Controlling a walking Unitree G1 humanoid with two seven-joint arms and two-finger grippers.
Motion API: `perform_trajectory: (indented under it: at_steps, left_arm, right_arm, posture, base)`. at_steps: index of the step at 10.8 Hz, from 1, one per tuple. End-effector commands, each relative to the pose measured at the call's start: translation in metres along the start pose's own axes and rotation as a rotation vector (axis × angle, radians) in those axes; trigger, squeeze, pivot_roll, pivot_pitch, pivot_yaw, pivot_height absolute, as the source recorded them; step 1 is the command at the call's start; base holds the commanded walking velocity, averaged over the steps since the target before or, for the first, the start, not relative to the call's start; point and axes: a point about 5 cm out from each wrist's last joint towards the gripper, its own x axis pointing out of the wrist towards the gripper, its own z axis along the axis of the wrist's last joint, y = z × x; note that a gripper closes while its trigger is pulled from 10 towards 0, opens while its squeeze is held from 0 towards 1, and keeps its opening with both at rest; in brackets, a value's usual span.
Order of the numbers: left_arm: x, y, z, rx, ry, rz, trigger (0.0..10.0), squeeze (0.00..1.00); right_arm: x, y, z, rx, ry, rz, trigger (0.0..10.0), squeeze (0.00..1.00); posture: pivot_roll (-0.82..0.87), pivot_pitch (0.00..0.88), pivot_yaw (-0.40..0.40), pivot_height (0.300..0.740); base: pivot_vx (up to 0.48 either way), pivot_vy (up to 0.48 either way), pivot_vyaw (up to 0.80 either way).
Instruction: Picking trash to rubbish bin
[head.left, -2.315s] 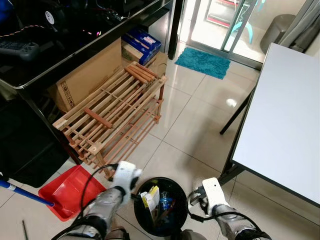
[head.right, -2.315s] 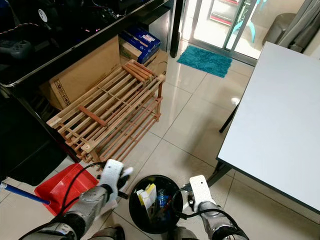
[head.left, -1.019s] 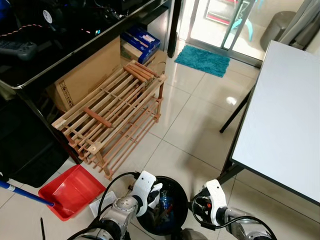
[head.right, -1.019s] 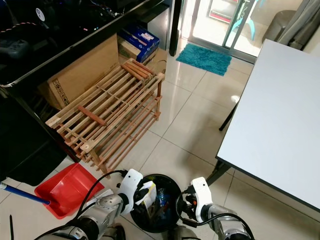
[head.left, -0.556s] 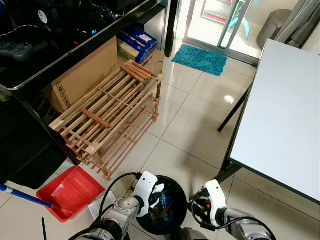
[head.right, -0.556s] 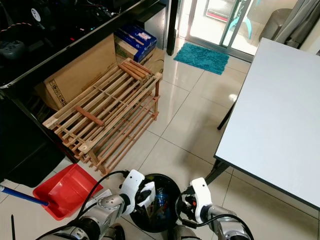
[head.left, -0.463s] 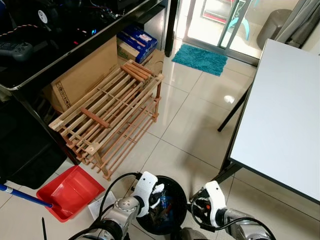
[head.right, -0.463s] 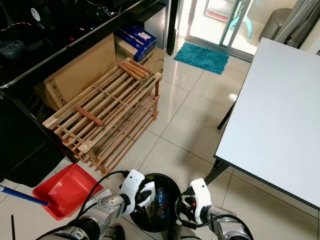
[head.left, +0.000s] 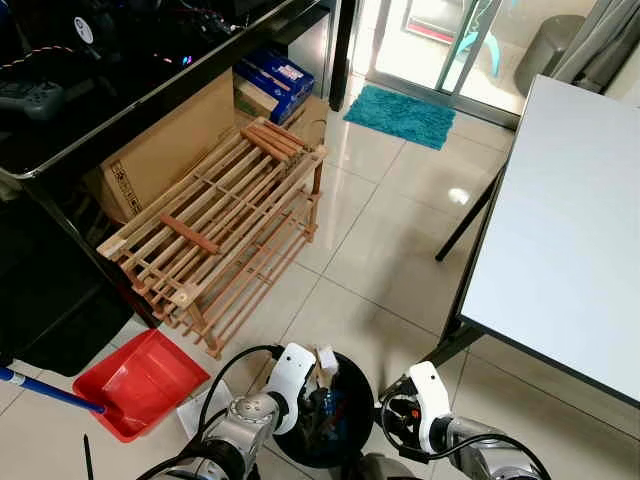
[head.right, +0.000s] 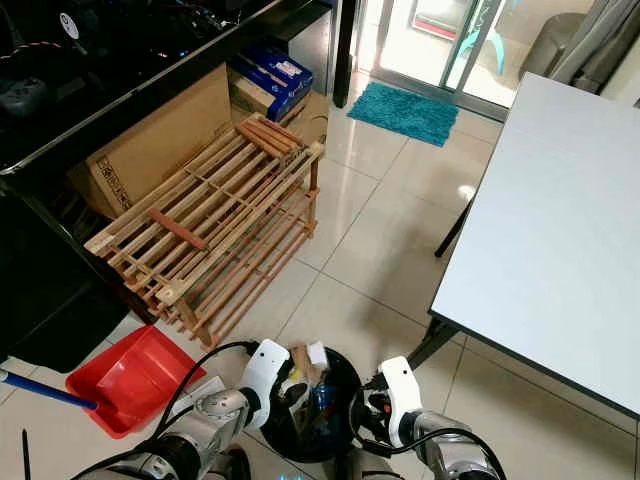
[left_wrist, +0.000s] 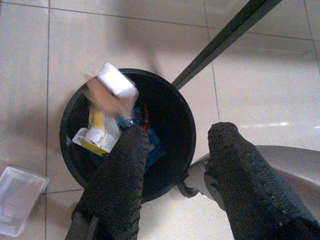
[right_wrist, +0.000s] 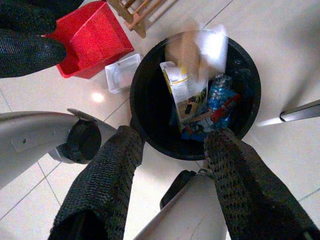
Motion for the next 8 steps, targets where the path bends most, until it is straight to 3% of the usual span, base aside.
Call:
perform_trajectory:
  at_steps: [1,2,3,4,6,8]
  left_arm:
    - [0.0,-0.005,-0.007,-0.004,0.028,-0.023,10.0,1.0]
    - [0.0,-0.004,-0.006,-0.004,0.025,-0.022,10.0,1.0]
    - [0.0,-0.004,-0.006,-0.004,0.023,-0.022,10.0,0.54]
    - [0.0,-0.004,-0.006,0.007,0.024,-0.015,10.0,0.0]
    - [-0.004,0.007,-0.008,-0.009,0.013,0.032,10.0,0.0]
    - [-0.014,0.03,-0.011,-0.012,0.001,0.148,10.0,0.0]
  right_arm:
    - [-0.001,0.001,-0.002,0.012,0.001,0.004,10.0,0.0]
    - [-0.001,0.001,-0.002,0.012,0.001,0.003,10.0,0.0]
    - [0.0,0.001,-0.001,0.012,0.001,0.001,10.0,0.0]
    - [0.0,0.001,-0.001,0.012,0.001,0.001,10.0,0.0]
    - [0.001,0.002,0.0,0.012,-0.002,-0.001,10.0,0.0]
    - [0.002,-0.002,0.002,0.007,-0.02,-0.059,10.0,0.0]
  posture:
    - [-0.11,0.181,-0.068,0.74]
    - [-0.11,0.182,-0.067,0.74]
    - [-0.1,0.183,-0.067,0.74]
    - [-0.1,0.183,-0.065,0.74]
    - [-0.09,0.18,-0.063,0.74]
    - [-0.07,0.173,-0.056,0.74]
  base:
    - [0.0,0.0,0.0]
    - [0.0,0.0,0.0]
    - [0.0,0.0,0.0]
    - [0.0,0.0,0.0]
    - [0.0,0.0,0.0]
    - [0.0,0.0,0.0]
